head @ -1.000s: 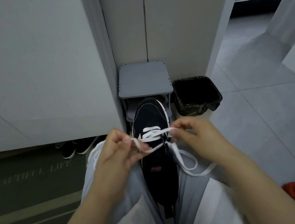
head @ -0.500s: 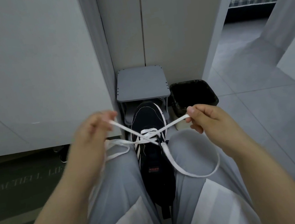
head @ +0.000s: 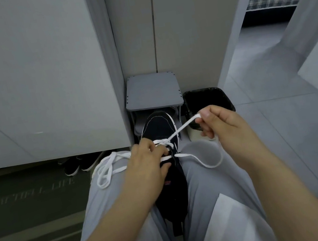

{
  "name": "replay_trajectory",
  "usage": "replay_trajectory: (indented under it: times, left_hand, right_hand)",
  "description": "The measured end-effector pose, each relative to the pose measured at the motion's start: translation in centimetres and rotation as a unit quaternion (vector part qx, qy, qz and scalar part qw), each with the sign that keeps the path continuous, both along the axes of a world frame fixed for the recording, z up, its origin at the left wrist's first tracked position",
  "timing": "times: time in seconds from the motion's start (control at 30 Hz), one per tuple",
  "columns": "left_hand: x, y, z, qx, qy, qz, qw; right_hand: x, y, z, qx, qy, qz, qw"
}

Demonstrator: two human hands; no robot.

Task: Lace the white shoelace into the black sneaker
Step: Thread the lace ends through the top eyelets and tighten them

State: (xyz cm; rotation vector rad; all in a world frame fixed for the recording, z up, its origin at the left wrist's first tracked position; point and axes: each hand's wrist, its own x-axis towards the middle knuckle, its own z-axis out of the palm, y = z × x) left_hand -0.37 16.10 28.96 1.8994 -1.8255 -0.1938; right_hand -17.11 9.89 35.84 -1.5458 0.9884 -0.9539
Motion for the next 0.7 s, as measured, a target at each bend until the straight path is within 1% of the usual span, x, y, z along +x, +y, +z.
replay_trajectory:
  times: [0.1,0.17,0.23,0.27,0.3,0.33,0.37,0.4,0.43,0.5,0.53,0.57,0.6,0.63,0.67,0.7]
  left_hand:
    - [0.1,-0.4,-0.3,-0.058,-0.007,0.024,0.998]
    - [0.2,-0.5,-0.1,-0.082,0.020,0.020,0.996]
    - [0.5,-0.4,0.3,-0.074,0.105,0.020,0.992]
    - [0.6,-0.1,0.7,-0.064,0.160,0.023,0.985]
    - [0.9,0.2,1.2,-0.053,0.235,0.025,0.970]
    - [1.0,0.6,1.9,-0.035,0.336,0.027,0.941]
    - [1.0,1.1,2.8,-0.022,0.452,0.023,0.891]
    - [1.1,1.6,3.6,-0.020,0.550,0.018,0.835]
    - [1.3,2.0,4.4,-0.035,0.619,0.017,0.784]
    - [2.1,2.8,5.5,-0.073,0.700,0.036,0.710]
    - [2.7,2.9,5.6,-0.071,0.705,0.059,0.703]
    - [3.1,2.9,5.6,-0.051,0.667,0.088,0.738]
    - [3.2,2.8,5.3,-0.014,0.570,0.117,0.813]
    - [3.2,2.7,4.7,0.038,0.418,0.125,0.899]
    - [2.9,2.6,4.1,0.091,0.245,0.106,0.959]
    - [2.7,2.5,3.4,0.121,0.095,0.073,0.985]
  right_hand:
    - [-0.2,0.3,-0.2,0.000,-0.014,0.012,1.000]
    - [-0.4,0.4,-0.4,0.008,-0.023,0.017,1.000]
    - [-0.5,0.5,-0.8,0.015,-0.018,0.026,0.999]
    - [-0.6,0.4,-1.1,0.015,-0.007,0.029,0.999]
    - [-0.7,0.3,-1.5,0.016,0.006,0.028,0.999]
    - [-0.8,0.3,-1.9,0.018,0.014,0.027,0.999]
    - [-0.9,0.3,-2.2,0.025,0.017,0.027,0.999]
    - [-0.9,0.3,-2.5,0.035,0.014,0.029,0.999]
    - [-0.8,0.4,-2.6,0.048,0.002,0.030,0.998]
    - [-0.6,0.5,-2.9,0.095,-0.054,0.027,0.994]
    - [-0.5,0.5,-3.0,0.124,-0.083,0.026,0.988]
    - [-0.3,0.6,-3.0,0.150,-0.104,0.028,0.983]
    - [-0.1,0.6,-3.1,0.170,-0.119,0.031,0.978]
    - [0.1,0.6,-3.3,0.181,-0.126,0.031,0.975]
    - [0.4,0.8,-3.4,0.187,-0.121,0.026,0.975]
    - [0.5,0.9,-3.5,0.178,-0.093,0.017,0.979]
